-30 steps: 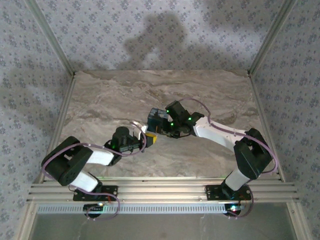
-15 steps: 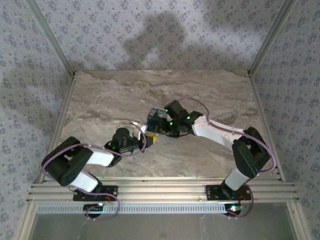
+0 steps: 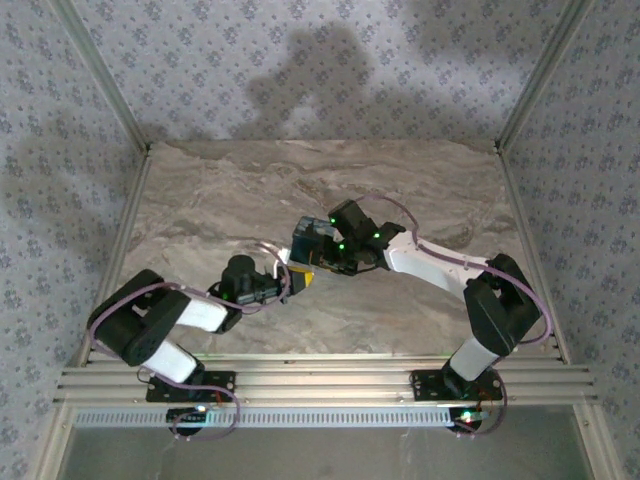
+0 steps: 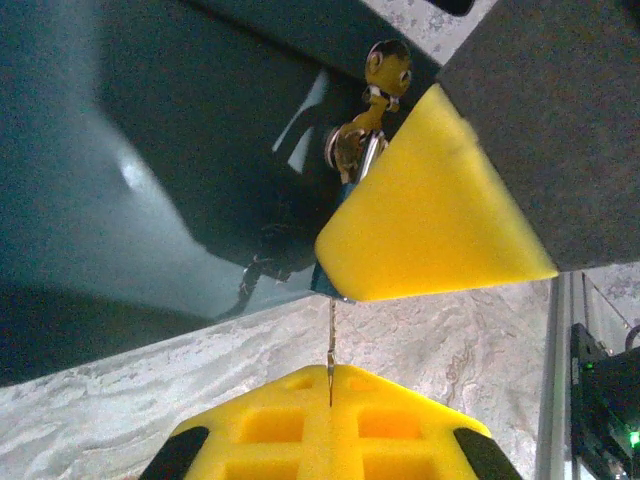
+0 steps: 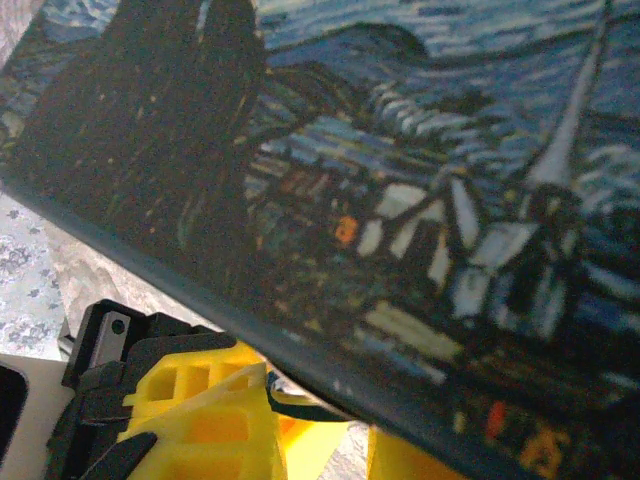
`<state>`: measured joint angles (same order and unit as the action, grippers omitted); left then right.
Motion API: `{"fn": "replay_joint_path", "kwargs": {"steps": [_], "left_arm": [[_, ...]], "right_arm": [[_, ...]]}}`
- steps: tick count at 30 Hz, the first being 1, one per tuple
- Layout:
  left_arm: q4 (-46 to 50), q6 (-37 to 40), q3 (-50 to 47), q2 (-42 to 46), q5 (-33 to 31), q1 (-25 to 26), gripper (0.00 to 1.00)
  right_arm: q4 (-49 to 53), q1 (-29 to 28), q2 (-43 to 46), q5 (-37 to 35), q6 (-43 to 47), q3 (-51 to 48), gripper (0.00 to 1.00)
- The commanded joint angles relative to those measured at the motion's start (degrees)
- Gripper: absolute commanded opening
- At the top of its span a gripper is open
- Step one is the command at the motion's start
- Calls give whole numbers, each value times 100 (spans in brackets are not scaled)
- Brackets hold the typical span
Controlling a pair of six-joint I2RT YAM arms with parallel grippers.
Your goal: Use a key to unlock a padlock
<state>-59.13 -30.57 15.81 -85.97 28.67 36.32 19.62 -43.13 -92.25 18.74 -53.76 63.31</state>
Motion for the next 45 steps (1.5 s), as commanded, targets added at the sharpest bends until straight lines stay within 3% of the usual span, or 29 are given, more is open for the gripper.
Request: {"fn": "replay_joint_path", "kwargs": {"steps": [1, 7, 16, 24, 32, 40, 45], "left_arm": [[-312, 379, 236, 713, 4, -55, 0], [296, 686, 298, 1020, -139, -37, 0], [-55, 427, 281, 871, -3, -76, 0], [-389, -90, 434, 828, 482, -272, 0], [121, 215, 524, 985, 152, -205, 0], [-1187, -856, 628, 546, 1019, -447, 0], [-741, -528, 660, 642, 952, -431, 0]], "right_arm": [[377, -173, 57, 490, 70, 7, 0], [242, -192, 41, 616, -35, 15, 0], [577, -264, -13, 473, 76, 140, 0], [138, -291, -30, 856, -51, -32, 0], [365, -222, 81, 930, -13, -32, 0], [468, -189, 54, 1090, 59, 87, 0], [634, -174, 128, 910, 28, 76, 0]]}}
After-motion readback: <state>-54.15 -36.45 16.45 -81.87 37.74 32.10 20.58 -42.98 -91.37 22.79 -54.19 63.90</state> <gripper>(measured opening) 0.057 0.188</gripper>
